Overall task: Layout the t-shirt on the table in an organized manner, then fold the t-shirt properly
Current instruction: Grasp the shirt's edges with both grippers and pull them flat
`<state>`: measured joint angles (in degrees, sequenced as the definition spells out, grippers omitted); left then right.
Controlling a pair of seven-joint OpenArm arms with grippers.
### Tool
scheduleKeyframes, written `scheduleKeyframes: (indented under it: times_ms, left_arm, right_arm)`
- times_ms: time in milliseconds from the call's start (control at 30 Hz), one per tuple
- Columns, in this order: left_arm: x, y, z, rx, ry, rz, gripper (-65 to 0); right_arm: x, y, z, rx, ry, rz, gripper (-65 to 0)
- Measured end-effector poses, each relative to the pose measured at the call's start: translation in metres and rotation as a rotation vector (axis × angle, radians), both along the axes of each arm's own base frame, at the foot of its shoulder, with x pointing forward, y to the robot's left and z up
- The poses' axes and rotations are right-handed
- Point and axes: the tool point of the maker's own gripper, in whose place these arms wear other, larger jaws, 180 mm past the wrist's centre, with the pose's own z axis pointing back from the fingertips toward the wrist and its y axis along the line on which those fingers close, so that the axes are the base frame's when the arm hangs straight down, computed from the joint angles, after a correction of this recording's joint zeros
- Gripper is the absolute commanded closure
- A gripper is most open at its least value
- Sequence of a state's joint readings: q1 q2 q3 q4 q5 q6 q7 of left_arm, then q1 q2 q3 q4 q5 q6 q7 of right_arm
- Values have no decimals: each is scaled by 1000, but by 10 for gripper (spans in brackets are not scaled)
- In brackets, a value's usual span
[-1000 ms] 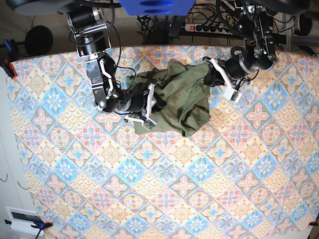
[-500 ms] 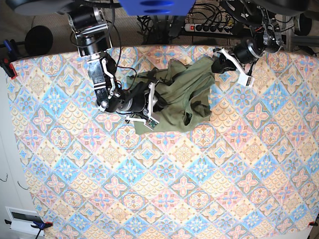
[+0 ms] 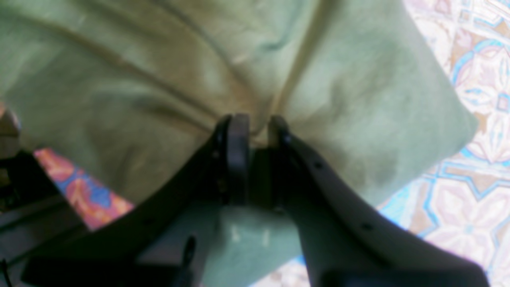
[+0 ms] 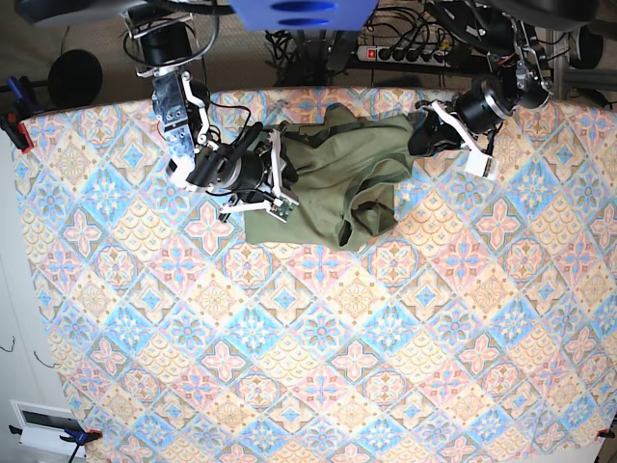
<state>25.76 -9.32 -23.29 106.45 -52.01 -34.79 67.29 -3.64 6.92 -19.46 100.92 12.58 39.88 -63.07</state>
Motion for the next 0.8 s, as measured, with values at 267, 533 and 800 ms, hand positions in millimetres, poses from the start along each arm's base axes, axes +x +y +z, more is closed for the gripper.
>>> scheduleKeyframes:
  times_ms: [267,533,800]
  left_arm:
    - [8,-1,17,-72,-46,-3,0]
    - [20,-3,31,-87,-99,-9,0]
    - [22,-8,41,-82,-128,-18,-2]
  right_arm:
    - [-29,20,7,-37,-38,181,-90]
    - [-52,45,-1,-30,-7,288,-91]
    - [-51,28,-25,-118,78,277,-90]
